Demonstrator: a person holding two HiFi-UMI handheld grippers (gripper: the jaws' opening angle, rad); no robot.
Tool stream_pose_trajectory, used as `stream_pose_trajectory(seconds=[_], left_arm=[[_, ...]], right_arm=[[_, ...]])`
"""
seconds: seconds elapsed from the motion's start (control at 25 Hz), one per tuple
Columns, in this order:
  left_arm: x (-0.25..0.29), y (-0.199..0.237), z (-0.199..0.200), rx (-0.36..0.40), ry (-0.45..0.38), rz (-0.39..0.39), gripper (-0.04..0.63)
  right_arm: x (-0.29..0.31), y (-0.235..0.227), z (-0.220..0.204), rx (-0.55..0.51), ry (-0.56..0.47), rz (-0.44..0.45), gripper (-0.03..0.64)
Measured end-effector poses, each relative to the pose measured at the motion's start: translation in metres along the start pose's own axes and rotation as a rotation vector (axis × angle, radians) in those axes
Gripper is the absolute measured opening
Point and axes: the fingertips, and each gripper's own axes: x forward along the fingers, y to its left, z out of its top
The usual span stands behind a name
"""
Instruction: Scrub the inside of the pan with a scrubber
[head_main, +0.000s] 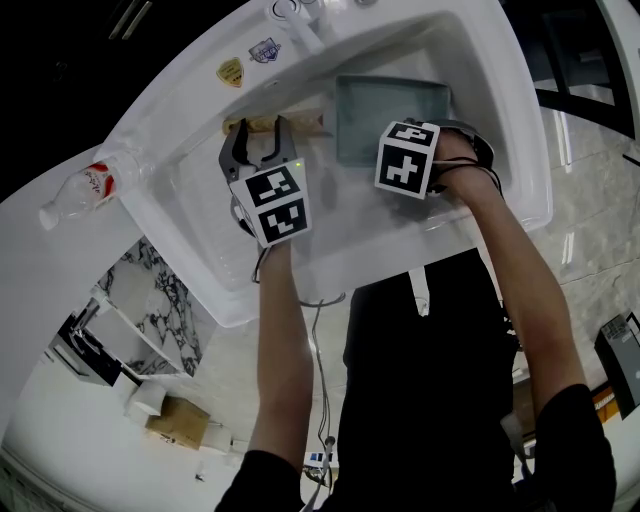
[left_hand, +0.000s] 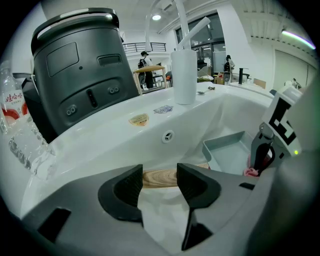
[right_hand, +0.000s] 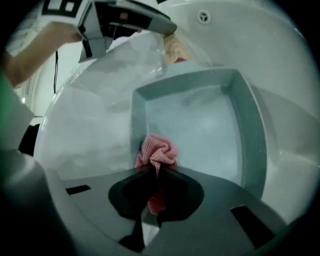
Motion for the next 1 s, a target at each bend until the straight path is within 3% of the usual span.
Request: stream_pose_trajectory(seconds=[0.24,0.48,0.72,1.0], left_arm=[[0.0,0.0,0.0,0.001,0.005,0.0,0.224],[0.0,0.0,0.0,0.006,0.004,-0.005,0.224],[0.0,0.0,0.0,0.016,0.004,-0.012,0.224],[0.0,0.0,0.0,0.019,0.005,-0.015,0.224]], right_arm=[[-0.008,0.002,0.059,0.08,-0.244,0.079,0.037],[-0.013,0.001,0.092,0.09,-0.366,0.055,0.037],[-0.019,-0.017,0.105,0.127,-0.427,-0.082,0.037],[-0.035,-0.066,0.105,0.199,-0.471,-0.359,0.037]])
